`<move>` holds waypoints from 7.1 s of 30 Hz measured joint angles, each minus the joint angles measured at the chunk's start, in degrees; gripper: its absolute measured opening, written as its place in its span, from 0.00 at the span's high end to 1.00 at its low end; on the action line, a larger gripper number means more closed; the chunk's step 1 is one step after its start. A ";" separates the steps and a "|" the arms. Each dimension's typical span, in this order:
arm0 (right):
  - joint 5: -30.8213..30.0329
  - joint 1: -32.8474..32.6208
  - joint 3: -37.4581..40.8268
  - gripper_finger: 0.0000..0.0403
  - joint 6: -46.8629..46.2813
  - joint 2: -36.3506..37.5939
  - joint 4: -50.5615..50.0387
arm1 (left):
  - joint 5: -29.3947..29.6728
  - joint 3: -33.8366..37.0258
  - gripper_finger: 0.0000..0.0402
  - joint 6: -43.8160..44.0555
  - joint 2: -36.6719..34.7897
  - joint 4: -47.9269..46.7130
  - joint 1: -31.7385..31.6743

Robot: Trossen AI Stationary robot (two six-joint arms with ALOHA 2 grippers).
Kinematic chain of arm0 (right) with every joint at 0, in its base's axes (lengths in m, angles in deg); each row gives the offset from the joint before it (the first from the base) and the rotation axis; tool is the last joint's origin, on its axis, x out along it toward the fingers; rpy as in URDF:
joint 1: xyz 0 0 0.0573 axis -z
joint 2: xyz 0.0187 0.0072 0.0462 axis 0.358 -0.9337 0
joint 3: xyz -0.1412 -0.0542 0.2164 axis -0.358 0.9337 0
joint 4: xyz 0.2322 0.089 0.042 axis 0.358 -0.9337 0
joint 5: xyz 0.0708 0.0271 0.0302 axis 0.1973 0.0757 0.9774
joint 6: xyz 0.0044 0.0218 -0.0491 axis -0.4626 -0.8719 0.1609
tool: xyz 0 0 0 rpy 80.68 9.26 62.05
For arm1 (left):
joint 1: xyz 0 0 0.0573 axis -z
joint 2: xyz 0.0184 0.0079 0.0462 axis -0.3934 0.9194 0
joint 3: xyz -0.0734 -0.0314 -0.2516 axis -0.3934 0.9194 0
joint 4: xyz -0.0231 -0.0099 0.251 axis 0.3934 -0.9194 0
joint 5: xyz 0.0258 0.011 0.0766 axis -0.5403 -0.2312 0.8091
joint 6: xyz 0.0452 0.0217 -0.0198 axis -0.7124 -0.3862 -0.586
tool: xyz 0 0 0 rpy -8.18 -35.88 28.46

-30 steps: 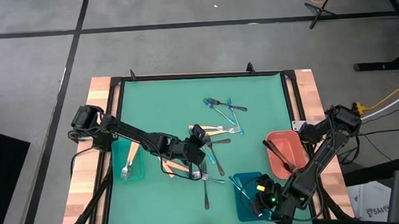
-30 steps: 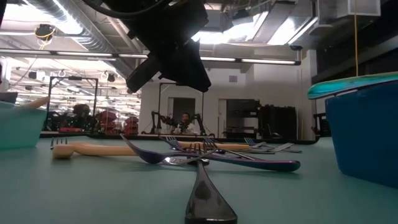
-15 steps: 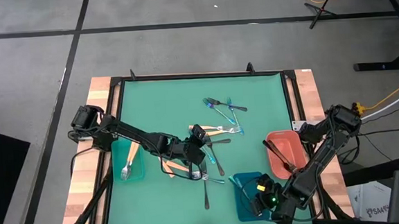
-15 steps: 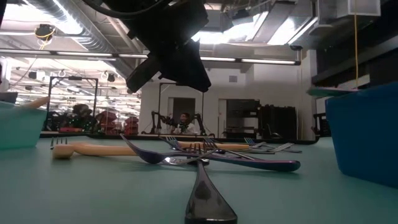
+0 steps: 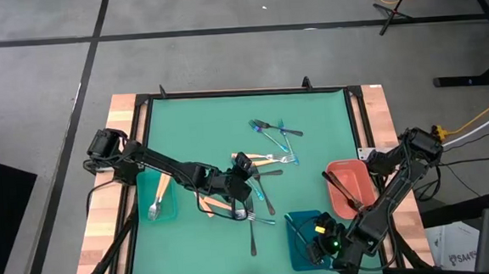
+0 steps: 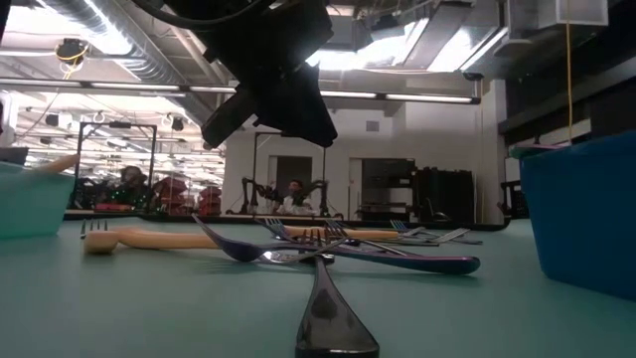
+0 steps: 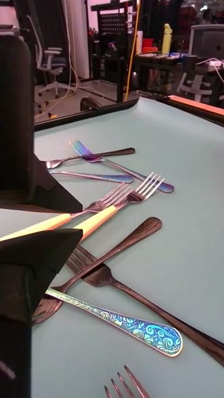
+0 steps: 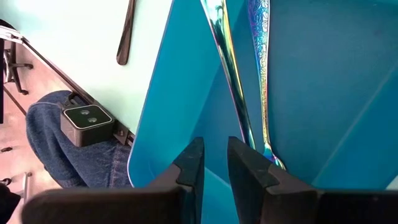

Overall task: Sort silverware by color (type)
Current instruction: Put the blue fork into the blue bin

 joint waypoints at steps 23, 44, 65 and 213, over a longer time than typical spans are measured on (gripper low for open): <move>-5.82 2.97 0.00 0.84 8.99 4.78 -7.57 | -0.02 0.00 0.89 0.05 0.02 0.01 0.00; 5.17 12.94 0.00 0.84 31.89 7.72 -10.67 | -0.17 0.00 0.89 9.89 0.02 0.01 -0.75; 1.30 13.25 0.00 0.84 36.15 13.80 -22.36 | -29.89 0.00 0.89 19.58 0.02 -0.02 -10.02; 2.66 24.76 0.02 0.85 57.98 16.71 -27.78 | -41.40 0.15 0.98 28.14 7.58 2.67 -15.96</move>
